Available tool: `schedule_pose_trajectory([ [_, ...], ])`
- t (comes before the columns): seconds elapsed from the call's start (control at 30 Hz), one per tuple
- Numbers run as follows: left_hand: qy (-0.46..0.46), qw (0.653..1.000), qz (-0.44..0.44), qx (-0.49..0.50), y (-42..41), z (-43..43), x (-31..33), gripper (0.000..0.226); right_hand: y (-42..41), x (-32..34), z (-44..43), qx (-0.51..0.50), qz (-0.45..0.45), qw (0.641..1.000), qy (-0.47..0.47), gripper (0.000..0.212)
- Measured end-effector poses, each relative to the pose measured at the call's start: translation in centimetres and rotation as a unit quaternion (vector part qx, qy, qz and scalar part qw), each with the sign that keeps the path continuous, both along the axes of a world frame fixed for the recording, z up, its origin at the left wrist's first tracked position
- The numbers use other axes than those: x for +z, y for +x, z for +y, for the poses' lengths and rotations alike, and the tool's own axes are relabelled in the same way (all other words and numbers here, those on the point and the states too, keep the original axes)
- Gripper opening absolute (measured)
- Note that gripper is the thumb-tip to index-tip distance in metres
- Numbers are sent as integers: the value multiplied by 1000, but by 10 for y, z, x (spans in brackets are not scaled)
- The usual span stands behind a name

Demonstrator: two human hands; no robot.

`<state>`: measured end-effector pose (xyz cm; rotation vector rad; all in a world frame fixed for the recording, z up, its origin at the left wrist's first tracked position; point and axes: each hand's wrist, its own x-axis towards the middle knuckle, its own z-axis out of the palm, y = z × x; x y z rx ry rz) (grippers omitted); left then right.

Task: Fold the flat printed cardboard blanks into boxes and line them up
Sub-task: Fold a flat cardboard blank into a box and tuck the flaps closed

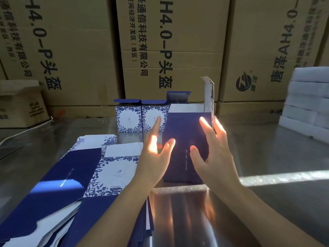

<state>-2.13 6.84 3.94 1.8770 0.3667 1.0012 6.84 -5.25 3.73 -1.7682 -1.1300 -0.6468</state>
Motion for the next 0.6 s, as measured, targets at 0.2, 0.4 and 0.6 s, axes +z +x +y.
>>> schedule_pose_trajectory([
  [0.2, 176, 979, -45, 88, -6, -7, 4, 61, -1, 2, -4, -25, -39, 998, 34, 43],
  [0.4, 331, 930, -42, 154, -5, -7, 2, 51, 4, 3, -3, -122, -206, 970, 48, 36],
  [0.6, 369, 917, 40, 147, -6, -8, 0, 57, 7, 2, 0, -97, -309, 946, 12, 32],
])
